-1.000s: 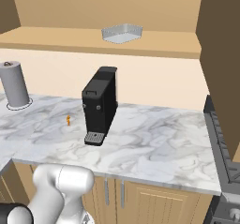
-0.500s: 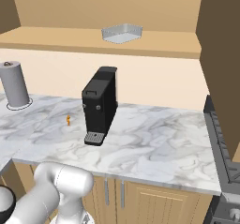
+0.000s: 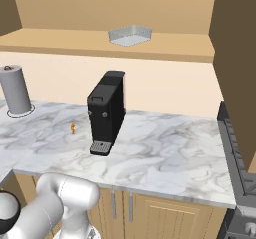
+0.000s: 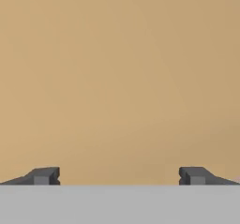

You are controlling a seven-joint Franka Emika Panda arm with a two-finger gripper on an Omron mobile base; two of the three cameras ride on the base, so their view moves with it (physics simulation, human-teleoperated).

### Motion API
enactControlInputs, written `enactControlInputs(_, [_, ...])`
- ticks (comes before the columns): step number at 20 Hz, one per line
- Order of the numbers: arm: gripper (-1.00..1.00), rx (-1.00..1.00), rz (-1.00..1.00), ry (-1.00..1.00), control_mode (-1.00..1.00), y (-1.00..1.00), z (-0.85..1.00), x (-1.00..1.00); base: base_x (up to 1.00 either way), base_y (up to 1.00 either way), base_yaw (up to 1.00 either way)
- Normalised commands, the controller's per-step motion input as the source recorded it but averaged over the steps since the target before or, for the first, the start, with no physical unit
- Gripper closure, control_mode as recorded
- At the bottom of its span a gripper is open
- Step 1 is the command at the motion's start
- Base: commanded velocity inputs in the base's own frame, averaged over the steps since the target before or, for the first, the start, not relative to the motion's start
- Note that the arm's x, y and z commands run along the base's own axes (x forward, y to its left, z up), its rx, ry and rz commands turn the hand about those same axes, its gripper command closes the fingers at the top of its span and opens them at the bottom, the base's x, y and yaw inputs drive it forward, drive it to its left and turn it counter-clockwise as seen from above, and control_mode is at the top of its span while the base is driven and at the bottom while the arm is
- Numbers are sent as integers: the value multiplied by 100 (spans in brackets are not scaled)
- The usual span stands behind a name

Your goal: Retrieve the tupperware from the cabinet, then place the raw meat into the tupperware to avoid contamination.

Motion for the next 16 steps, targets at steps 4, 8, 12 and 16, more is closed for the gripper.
enactControlInputs(4, [-100, 3, -13, 14, -100, -27, 42, -37, 0, 0, 0])
enactControlInputs(8, [-100, 7, -11, 14, -100, -70, 46, -67, 0, 0, 0])
enactControlInputs(12, [-100, 4, -10, 13, -100, -73, 43, -67, 0, 0, 0])
enactControlInputs(16, [-100, 1, -9, 14, -100, -72, 35, -64, 0, 0, 0])
